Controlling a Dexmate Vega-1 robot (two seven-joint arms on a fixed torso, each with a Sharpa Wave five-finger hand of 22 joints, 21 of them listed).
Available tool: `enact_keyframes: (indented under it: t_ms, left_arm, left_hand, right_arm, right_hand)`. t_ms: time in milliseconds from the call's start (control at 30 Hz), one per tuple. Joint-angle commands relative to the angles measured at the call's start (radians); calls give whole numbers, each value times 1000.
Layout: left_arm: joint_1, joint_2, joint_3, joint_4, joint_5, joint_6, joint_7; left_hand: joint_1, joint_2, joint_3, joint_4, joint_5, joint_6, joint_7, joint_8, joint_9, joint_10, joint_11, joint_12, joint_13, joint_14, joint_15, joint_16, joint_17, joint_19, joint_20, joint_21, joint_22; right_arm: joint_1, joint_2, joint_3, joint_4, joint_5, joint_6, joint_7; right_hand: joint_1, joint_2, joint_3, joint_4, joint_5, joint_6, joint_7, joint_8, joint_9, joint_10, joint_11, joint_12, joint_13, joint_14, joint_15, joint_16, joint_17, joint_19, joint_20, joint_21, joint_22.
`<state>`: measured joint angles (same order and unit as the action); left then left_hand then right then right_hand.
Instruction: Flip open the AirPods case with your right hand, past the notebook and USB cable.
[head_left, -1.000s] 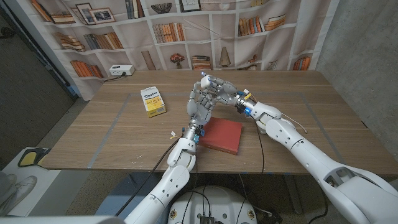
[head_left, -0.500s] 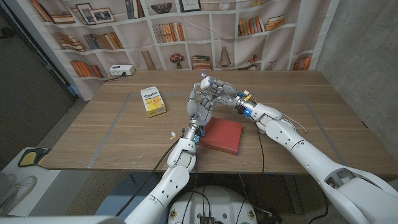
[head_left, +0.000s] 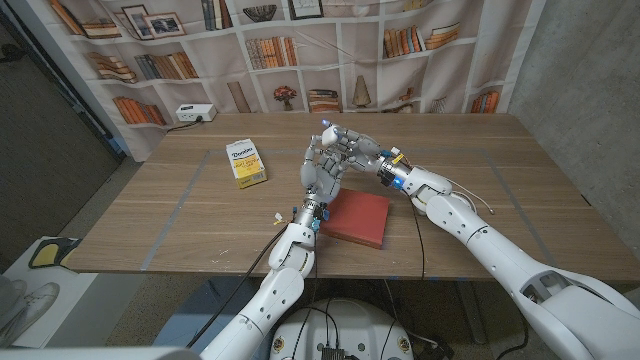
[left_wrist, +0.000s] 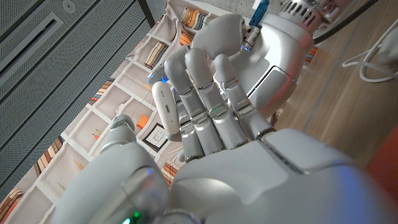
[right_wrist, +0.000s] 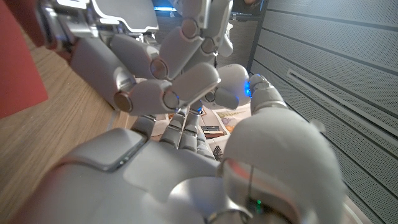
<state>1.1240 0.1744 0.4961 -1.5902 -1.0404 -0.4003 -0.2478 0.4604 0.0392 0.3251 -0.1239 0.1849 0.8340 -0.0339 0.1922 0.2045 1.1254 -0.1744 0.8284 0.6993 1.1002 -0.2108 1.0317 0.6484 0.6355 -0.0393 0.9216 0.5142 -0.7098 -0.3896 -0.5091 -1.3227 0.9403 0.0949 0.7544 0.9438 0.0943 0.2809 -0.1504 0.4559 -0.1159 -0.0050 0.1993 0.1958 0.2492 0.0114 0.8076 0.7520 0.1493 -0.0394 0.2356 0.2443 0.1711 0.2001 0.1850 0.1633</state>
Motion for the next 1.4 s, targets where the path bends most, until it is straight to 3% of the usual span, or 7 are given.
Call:
enact_keyframes:
  t_ms: [33, 900, 1067, 1133, 1400]
  left_arm:
    - [0, -6, 0, 9, -5, 2, -2]
    - [-11, -31, 1, 36, -15, -1, -16]
    - [-15, -37, 0, 48, -22, -4, -33]
    - [-16, -38, -1, 48, -22, -2, -32]
    - [-16, -40, -2, 50, -21, 0, -32]
  left_hand:
    - [-1, 6, 5, -3, 5, 5, -1, -1, 1, -4, 0, -1, 1, 1, -1, 1, 0, -2, 0, 10, 0]
    - [60, 71, 46, -23, 9, 17, -11, 1, 3, -1, 0, 6, 4, -4, -4, 11, 2, -25, 3, 32, -6]
    - [83, 114, 70, -22, 13, 39, -16, 7, 4, -2, 2, 11, 10, -11, -6, 12, 7, -36, 9, 41, -5]
    - [106, 146, 96, -22, 15, 49, -15, 8, 6, -2, 9, 9, 7, -22, -6, 15, 17, -47, 15, 50, -3]
    - [122, 161, 121, -15, 14, 55, -16, 7, 7, -1, 9, 10, 7, -28, -5, 18, 25, -52, 16, 64, 0]
  right_arm:
    - [-4, -3, 0, -3, -3, 9, 11]
    - [2, 7, -2, 31, -4, 8, 27]
    - [1, 11, 3, 36, 7, 1, 30]
    - [3, 10, 2, 38, 2, 5, 32]
    - [5, 10, 2, 43, 4, -2, 35]
  right_hand:
    - [14, 23, -4, -2, 5, 8, 2, -1, 1, 142, -131, 83, 4, 11, -81, 0, 2, 2, -2, -2, 1]
    - [17, 23, -7, -2, 8, 20, 2, -1, 0, 141, -129, 86, 0, 12, -80, -2, 3, 7, -7, -2, 1]
    - [18, 23, -7, -3, 9, 20, 2, -2, -1, 140, -129, 86, 0, 12, -81, -2, 3, 8, -7, -2, 1]
    - [18, 22, -8, -3, 9, 20, 2, -2, -1, 140, -127, 87, -1, 13, -81, -2, 3, 7, -7, -2, 1]
    - [18, 24, -8, -2, 10, 21, 2, -3, -1, 140, -128, 89, 0, 13, -83, -2, 4, 7, -9, -2, 1]
